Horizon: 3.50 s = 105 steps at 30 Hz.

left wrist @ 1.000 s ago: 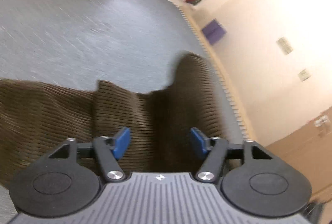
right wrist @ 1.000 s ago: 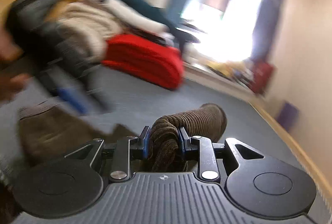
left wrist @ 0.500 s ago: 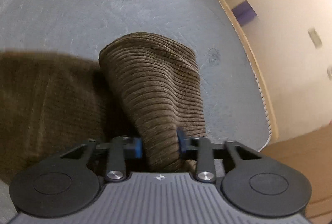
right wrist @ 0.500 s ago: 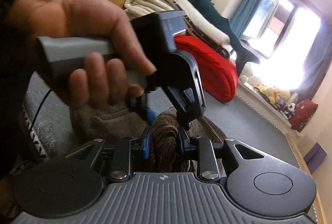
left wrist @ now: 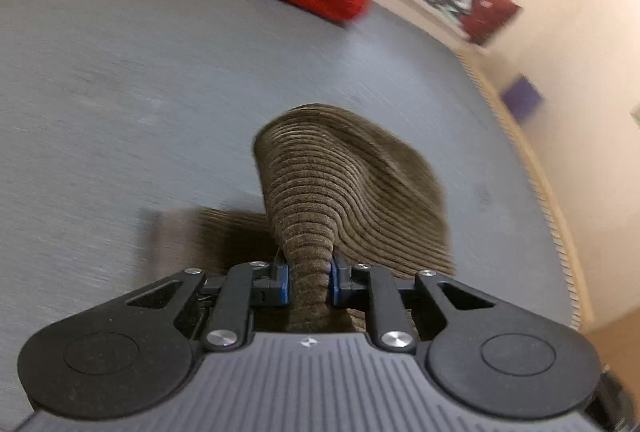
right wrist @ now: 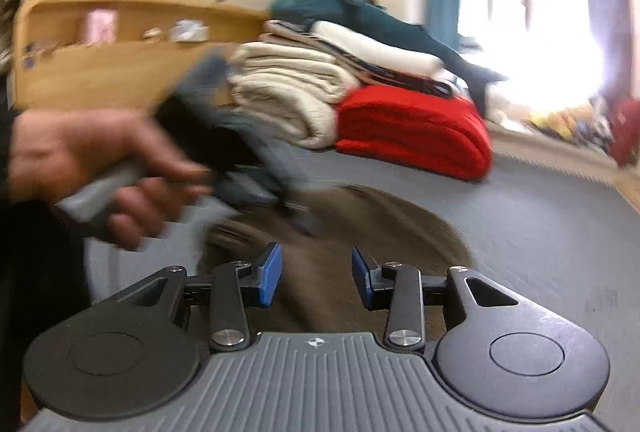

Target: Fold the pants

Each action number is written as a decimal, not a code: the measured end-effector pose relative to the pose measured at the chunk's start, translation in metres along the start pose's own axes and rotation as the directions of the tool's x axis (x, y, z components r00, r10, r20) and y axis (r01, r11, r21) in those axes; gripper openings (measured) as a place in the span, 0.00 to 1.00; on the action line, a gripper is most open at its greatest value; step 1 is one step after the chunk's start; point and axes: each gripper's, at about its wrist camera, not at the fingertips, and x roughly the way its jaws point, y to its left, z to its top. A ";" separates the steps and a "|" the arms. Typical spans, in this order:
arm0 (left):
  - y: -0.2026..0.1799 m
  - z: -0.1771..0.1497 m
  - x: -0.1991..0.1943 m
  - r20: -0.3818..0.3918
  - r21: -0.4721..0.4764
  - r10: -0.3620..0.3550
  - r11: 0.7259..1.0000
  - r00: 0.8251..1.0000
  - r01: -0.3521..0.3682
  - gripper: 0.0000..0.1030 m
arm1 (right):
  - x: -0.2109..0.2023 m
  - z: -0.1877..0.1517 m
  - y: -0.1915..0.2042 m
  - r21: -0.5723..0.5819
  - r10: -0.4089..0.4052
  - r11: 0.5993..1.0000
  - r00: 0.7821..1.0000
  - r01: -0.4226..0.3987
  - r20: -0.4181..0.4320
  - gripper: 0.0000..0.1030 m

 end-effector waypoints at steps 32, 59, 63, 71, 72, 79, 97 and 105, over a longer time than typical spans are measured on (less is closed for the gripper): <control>0.002 -0.026 0.029 -0.189 0.399 0.123 0.916 0.974 -0.038 0.34 | 0.119 -0.005 -0.082 0.402 -0.091 0.894 0.958 0.199 -0.272 0.43; 0.027 -0.029 0.015 -0.231 0.389 0.056 0.920 0.971 0.040 0.30 | 0.144 -0.018 -0.092 0.298 -0.121 0.925 0.928 0.235 -0.353 0.34; 0.021 -0.059 0.028 -0.272 0.547 0.198 0.837 0.942 -0.018 0.25 | 0.128 -0.057 -0.068 0.290 0.027 0.947 0.862 0.140 -0.506 0.54; 0.015 -0.051 0.007 -0.161 0.477 0.157 0.877 0.974 -0.063 0.71 | 0.105 -0.075 -0.079 0.340 0.015 0.923 0.863 0.182 -0.505 0.62; 0.015 -0.047 0.008 -0.132 0.458 0.172 0.884 0.976 -0.093 0.84 | 0.103 -0.072 -0.085 0.345 -0.007 0.917 0.873 0.200 -0.487 0.66; 0.037 -0.023 0.032 -0.093 0.235 0.217 0.953 0.972 -0.190 1.00 | 0.128 -0.086 -0.116 0.508 0.039 0.825 0.872 0.248 -0.488 0.83; 0.082 -0.015 0.120 -0.320 -0.005 -0.037 0.999 0.947 0.037 0.96 | 0.185 -0.096 -0.132 0.651 0.288 0.754 0.850 0.083 -0.441 0.67; 0.067 -0.002 0.114 -0.310 0.023 -0.052 0.998 0.949 0.062 0.58 | 0.167 -0.062 -0.136 0.622 0.270 0.783 0.913 -0.023 -0.306 0.43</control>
